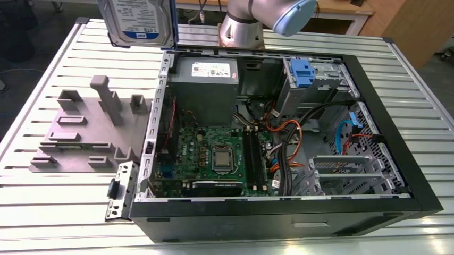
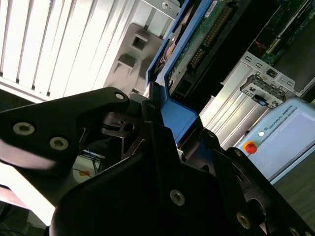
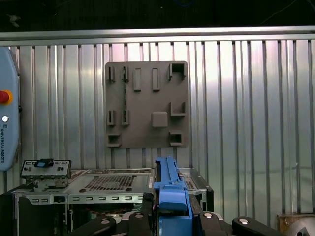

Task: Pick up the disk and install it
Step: 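Pick up the disk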

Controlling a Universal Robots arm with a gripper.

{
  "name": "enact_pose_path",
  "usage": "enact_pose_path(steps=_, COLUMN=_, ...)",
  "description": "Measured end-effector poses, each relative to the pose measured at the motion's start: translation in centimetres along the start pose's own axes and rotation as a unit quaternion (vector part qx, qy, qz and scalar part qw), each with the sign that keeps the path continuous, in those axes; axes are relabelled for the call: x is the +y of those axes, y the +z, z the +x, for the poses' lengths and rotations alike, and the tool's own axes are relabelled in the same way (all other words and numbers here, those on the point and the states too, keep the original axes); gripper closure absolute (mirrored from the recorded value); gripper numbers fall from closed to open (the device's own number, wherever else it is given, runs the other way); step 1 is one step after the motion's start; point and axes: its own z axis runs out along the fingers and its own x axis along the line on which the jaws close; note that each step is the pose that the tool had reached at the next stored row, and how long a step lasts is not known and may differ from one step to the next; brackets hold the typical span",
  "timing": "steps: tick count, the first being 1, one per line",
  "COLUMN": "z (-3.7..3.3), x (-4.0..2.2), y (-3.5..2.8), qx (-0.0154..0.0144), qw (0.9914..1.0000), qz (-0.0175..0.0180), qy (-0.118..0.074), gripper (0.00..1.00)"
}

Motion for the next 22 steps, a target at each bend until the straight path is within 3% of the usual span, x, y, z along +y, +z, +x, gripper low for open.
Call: enact_pose_path(steps=22, z=-0.05, x=-1.18, y=0.01, qx=0.0000, qw=1.00000, qz=0.0000, qy=0.000, gripper=0.64)
